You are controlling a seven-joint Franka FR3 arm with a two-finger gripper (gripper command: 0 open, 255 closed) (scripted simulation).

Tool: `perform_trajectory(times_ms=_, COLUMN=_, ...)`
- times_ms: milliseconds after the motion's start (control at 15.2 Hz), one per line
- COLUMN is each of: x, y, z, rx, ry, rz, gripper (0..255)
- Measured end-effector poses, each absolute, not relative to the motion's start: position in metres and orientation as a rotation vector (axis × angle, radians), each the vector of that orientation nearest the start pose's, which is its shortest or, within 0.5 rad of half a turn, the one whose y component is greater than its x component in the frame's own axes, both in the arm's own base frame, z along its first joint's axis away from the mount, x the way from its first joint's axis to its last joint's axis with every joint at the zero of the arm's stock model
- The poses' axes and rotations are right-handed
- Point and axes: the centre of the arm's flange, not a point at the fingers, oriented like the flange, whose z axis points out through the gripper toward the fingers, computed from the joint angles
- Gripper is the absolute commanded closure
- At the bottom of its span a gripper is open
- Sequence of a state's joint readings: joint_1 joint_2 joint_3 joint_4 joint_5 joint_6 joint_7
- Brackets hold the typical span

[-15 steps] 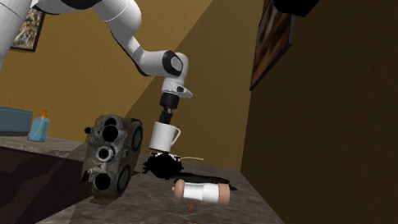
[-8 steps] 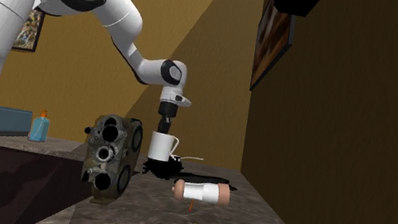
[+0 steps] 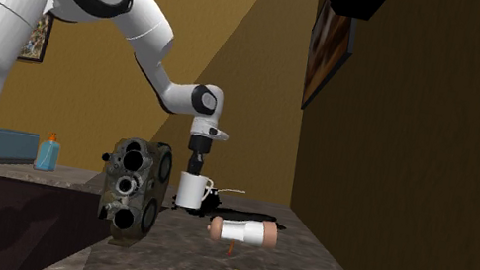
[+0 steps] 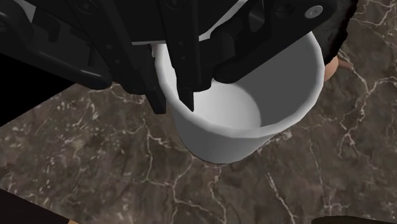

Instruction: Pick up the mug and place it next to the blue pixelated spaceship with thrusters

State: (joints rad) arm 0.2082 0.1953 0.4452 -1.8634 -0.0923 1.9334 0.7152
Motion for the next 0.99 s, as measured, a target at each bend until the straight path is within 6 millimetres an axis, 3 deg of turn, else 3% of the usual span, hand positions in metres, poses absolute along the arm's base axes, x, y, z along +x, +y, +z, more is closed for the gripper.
perform_trajectory(times_ms=594, x=0.482, y=0.347, z=0.365, rx=-3.205, ry=0.044, rz=0.130, gripper=255)
perform_trajectory(times_ms=990, x=0.482, y=0.347, z=0.358, rx=-3.205, ry=0.044, rz=0.129, gripper=255)
